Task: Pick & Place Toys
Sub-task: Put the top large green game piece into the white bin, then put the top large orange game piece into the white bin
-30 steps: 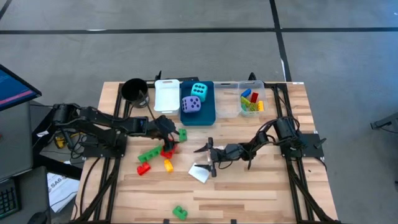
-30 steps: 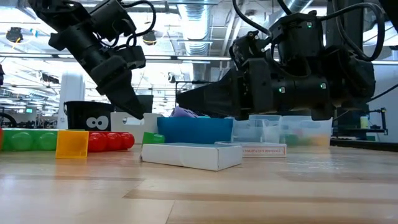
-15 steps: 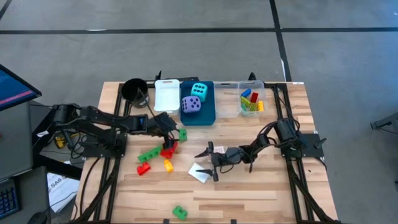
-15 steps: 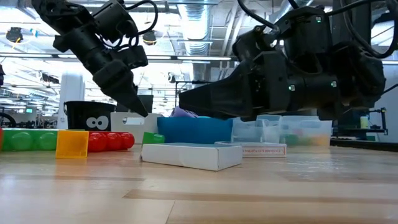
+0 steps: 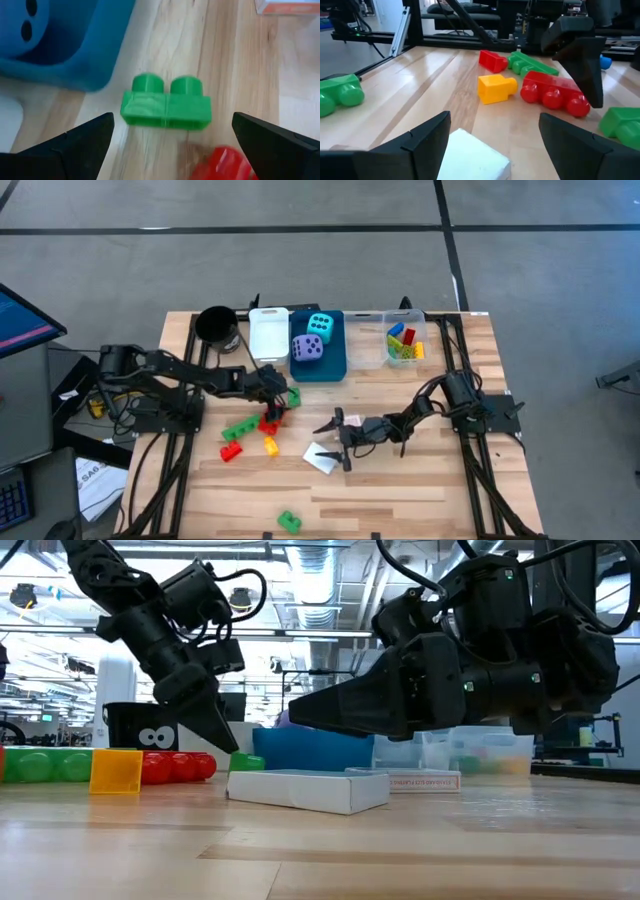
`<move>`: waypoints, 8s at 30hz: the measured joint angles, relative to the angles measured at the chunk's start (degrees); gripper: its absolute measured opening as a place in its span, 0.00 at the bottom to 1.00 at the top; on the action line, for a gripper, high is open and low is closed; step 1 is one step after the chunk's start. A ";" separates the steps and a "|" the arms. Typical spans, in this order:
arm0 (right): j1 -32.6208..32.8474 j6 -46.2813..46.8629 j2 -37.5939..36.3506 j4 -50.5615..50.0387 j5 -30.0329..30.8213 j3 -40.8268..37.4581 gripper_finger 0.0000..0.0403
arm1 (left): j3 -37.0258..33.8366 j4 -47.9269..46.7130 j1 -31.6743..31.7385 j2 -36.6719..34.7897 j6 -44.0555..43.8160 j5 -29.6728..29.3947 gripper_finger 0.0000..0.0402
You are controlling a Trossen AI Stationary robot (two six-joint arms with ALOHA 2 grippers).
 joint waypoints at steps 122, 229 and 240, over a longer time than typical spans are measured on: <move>0.96 1.05 0.00 -3.14 -0.79 -0.02 0.74 | 0.00 8.55 13.46 -22.32 -1.19 -42.40 0.75; 0.59 -1.57 0.02 -9.49 -1.11 5.46 0.74 | 13.70 -40.50 -7.63 -0.44 -49.06 12.83 0.99; 0.59 -1.57 0.02 -10.55 -1.09 5.75 0.74 | 15.48 -36.27 -4.67 3.87 -50.32 12.68 0.99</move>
